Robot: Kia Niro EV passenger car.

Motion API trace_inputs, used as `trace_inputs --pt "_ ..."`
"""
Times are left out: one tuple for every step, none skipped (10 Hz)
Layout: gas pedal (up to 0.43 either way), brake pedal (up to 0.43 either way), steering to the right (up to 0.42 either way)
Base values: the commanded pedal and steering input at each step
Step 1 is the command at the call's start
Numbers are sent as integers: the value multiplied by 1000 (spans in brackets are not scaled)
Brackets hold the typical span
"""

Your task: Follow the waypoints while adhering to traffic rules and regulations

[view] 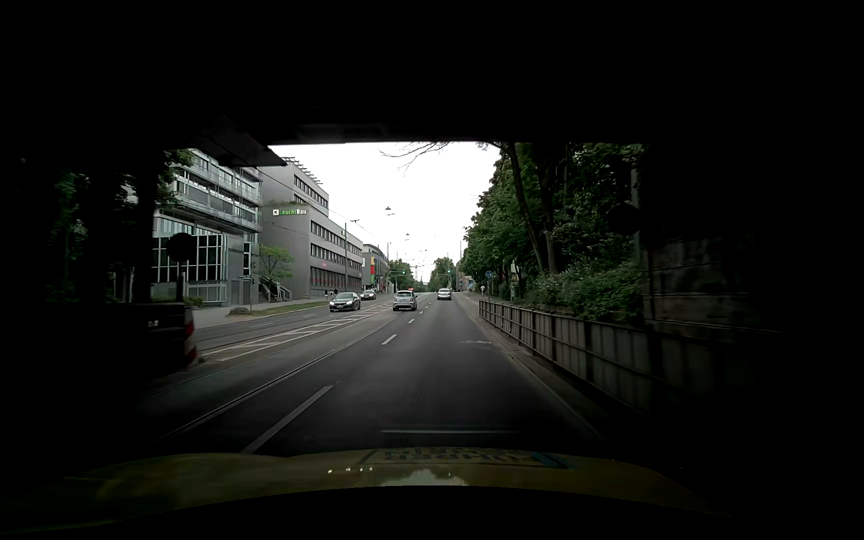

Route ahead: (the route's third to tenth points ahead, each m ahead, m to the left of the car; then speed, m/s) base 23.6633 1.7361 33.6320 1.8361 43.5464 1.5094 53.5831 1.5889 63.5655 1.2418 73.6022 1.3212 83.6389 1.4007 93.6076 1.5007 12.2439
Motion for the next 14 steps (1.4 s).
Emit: trace_inputs --pt "87 0 -4" --pt "87 0 -3" --pt "87 0 -3" --pt "87 0 -1" --pt "87 0 -1" --pt "87 0 -1" --pt "110 0 -1" --pt "110 0 -1" --pt "110 0 0" --pt "110 0 1" --pt "110 0 1" --pt "110 0 1" --pt "110 0 1" --pt "110 0 1"
